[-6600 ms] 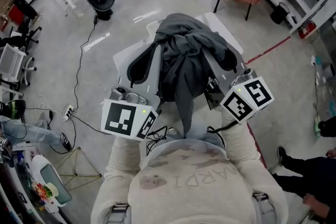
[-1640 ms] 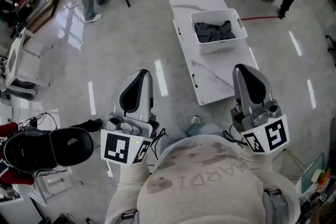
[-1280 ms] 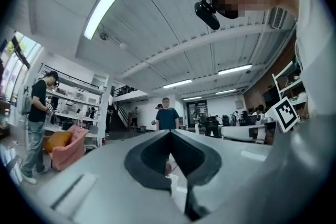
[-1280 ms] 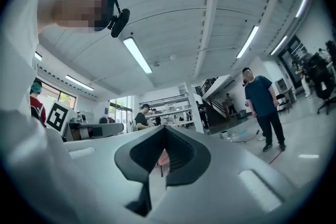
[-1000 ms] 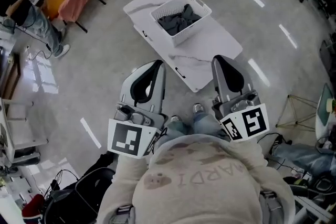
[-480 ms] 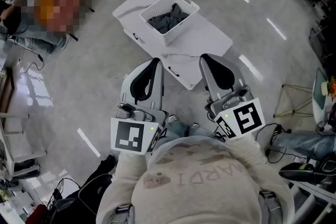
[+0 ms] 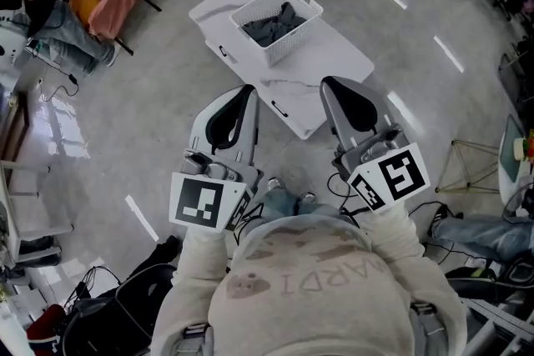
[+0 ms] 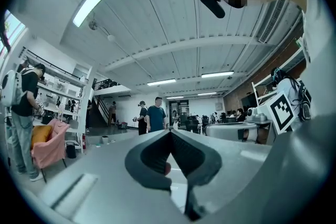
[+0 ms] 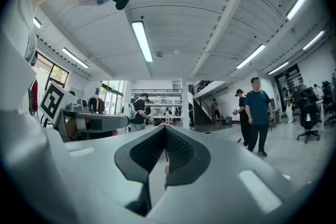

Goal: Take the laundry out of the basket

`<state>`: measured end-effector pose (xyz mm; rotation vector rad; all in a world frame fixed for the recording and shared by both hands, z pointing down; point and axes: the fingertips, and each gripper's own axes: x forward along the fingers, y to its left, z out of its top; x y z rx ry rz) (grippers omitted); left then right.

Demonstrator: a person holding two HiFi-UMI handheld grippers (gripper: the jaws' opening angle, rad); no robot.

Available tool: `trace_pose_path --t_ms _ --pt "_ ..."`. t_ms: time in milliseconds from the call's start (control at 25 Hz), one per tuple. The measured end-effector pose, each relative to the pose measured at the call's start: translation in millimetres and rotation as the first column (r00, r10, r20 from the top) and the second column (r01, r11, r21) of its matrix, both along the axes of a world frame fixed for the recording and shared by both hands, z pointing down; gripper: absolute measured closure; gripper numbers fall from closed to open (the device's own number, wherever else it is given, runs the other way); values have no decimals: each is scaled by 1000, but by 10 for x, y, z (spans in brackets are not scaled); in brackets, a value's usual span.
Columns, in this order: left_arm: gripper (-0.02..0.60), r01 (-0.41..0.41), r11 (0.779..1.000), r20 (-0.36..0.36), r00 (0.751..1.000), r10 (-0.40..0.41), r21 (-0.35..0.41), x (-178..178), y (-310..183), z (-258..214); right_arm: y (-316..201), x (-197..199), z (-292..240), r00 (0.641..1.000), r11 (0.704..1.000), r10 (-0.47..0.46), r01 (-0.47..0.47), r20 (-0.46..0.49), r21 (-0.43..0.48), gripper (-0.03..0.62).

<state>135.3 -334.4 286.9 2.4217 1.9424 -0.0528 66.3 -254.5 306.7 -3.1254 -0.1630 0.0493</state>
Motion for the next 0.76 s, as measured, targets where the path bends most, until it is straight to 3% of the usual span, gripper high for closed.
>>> trace_pose_path --t_ms 760 --pt "581 -17 1000 26 1000 16 18 -119 37 21 3 -185 -131 999 1000 -9 9 -35 -18 566"
